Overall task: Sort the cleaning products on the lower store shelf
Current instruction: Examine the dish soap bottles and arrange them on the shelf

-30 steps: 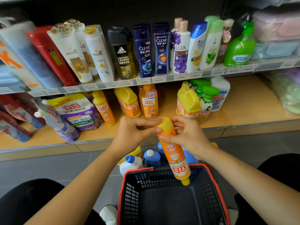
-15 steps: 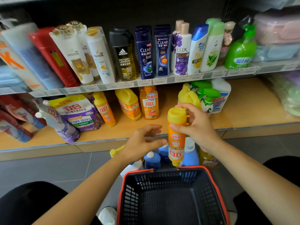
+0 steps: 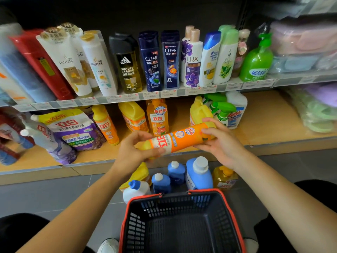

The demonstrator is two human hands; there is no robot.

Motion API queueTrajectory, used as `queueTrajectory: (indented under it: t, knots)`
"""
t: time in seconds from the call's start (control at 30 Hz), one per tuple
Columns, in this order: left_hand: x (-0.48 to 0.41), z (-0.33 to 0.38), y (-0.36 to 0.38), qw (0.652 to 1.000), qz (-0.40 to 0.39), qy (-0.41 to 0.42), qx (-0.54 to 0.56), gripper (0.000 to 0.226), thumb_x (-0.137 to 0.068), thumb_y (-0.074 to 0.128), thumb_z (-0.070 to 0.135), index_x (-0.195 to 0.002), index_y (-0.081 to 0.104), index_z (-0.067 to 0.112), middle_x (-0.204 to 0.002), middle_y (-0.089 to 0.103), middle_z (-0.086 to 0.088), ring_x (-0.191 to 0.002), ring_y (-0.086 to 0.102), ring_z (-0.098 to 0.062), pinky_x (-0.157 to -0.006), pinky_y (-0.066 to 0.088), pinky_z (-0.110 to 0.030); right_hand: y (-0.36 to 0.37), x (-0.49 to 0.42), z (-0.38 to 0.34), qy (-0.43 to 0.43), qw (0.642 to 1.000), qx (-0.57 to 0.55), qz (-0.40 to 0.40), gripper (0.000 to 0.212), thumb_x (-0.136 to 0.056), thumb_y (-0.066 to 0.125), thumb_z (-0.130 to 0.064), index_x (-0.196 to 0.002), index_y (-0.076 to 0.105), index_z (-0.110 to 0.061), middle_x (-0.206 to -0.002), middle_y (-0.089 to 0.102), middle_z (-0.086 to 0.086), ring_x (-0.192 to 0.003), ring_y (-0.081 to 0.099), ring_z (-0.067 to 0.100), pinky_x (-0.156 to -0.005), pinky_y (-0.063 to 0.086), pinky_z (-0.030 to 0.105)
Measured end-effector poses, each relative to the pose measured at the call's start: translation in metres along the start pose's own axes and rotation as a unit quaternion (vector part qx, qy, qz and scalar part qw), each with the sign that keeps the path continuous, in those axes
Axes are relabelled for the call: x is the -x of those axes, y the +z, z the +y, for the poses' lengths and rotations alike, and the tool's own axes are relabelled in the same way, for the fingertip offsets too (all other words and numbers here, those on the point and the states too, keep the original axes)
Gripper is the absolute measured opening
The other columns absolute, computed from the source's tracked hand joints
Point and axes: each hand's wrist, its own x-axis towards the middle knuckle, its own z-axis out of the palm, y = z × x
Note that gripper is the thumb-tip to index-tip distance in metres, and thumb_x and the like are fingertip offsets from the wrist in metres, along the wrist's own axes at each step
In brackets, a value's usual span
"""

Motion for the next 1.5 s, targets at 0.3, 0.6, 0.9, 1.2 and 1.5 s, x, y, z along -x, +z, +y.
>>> queueTrajectory:
  t: [0.3,0.6,0.9,1.2,1.5]
  knots:
    - [-0.01,0.007,-0.015,0.976,0.011,-0.028,0.215,0.041,-0.07,0.082,0.012,-0.107,0.072,0.025,-0.093,0.072,-0.004,-0.08,0.071,-0.017,-0.071,0.059,-0.026,-0.004,0.001,0.004,0.023,0.993,0.113,0.016,0.052,-0.073,0.078,-0.045,-0.112,0.067,-0.013,-0.114,0.073,0.015,-0.096,0.074,0.03,-0.077,0.061,0.036]
    - [-0.012,0.007,-0.013,0.984,0.096,-0.025,0.149,0.045,-0.072,0.079,0.052,-0.104,0.068,0.022,-0.107,0.072,-0.004,-0.091,0.072,-0.011,-0.078,0.06,-0.032,0.008,0.01,0.023,-0.008,0.987,0.151,-0.049,0.061,-0.076,0.08,-0.005,-0.131,0.059,-0.021,-0.115,0.067,0.015,-0.089,0.072,0.029,-0.071,0.06,0.031]
    - [-0.012,0.017,-0.014,0.981,0.028,0.041,0.187,0.059,-0.087,0.075,0.008,-0.139,0.046,0.009,-0.121,0.071,-0.013,-0.117,0.068,-0.03,-0.094,0.058,-0.045,0.019,0.011,0.038,0.091,0.978,0.156,-0.107,0.056,-0.085,0.064,-0.063,-0.121,0.062,-0.02,-0.091,0.073,0.021,-0.068,0.07,0.027,-0.06,0.056,0.031]
    - [-0.011,0.015,-0.009,0.989,0.09,0.024,0.111,0.044,-0.074,0.077,0.041,-0.111,0.061,0.024,-0.1,0.076,0.011,-0.101,0.073,-0.011,-0.077,0.059,-0.027,0.027,0.006,0.057,0.033,0.991,0.097,-0.088,0.054,-0.082,0.075,-0.004,-0.128,0.057,-0.025,-0.123,0.064,0.015,-0.097,0.072,0.034,-0.081,0.061,0.037]
    - [-0.02,0.021,-0.018,0.978,0.057,0.031,0.2,0.068,-0.078,0.082,0.014,-0.136,0.048,0.01,-0.121,0.071,-0.013,-0.112,0.07,-0.027,-0.088,0.06,-0.04,0.029,0.001,0.064,0.122,0.978,0.14,-0.096,0.07,-0.085,0.055,-0.064,-0.126,0.057,-0.007,-0.084,0.071,0.019,-0.065,0.069,0.026,-0.056,0.056,0.03]
